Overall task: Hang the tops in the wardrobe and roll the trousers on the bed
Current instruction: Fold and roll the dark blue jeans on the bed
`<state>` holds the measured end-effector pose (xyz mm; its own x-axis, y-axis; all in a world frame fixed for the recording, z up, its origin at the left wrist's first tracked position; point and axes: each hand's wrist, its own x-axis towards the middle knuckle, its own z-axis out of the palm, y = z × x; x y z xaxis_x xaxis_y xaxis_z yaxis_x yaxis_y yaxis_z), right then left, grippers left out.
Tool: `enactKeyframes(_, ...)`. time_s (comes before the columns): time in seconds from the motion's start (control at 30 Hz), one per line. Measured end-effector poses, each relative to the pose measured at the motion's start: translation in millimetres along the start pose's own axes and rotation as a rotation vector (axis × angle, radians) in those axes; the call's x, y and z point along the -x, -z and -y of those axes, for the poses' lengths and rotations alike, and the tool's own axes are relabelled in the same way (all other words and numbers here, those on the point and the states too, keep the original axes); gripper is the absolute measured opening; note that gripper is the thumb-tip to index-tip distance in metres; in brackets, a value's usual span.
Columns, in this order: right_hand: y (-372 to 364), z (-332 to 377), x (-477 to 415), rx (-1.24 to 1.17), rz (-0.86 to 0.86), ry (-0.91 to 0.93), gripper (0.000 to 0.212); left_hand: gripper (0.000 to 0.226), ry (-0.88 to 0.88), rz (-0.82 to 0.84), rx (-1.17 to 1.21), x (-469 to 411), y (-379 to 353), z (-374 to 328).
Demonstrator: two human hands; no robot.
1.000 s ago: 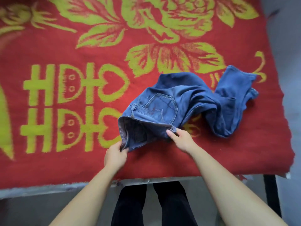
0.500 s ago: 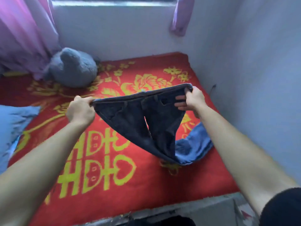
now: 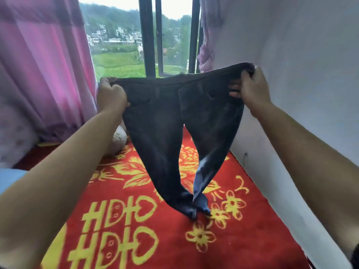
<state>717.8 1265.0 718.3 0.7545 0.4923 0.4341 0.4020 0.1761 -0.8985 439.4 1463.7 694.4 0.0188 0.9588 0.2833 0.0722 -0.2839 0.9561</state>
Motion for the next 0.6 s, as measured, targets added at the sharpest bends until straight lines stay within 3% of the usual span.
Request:
enactKeyframes(0.1,27,29,7,-0.098,-0.035,-0.06,0.021,0.027,-0.003,-0.009,0.123,31,5,-42)
enactKeyframes(0.2,49,57,14,-0.255,-0.055,-0.153,0.022,0.028,-0.039,-0.024,0.178,55,14,-81)
enactKeyframes(0.3,63,76,20,-0.347,-0.051,-0.191,0.025,0.015,-0.085,-0.064,0.22,71,22,-104)
enactKeyframes(0.6,59,96,18,-0.352,0.001,-0.163,0.034,0.008,-0.069,-0.117,0.277,52,28,-132)
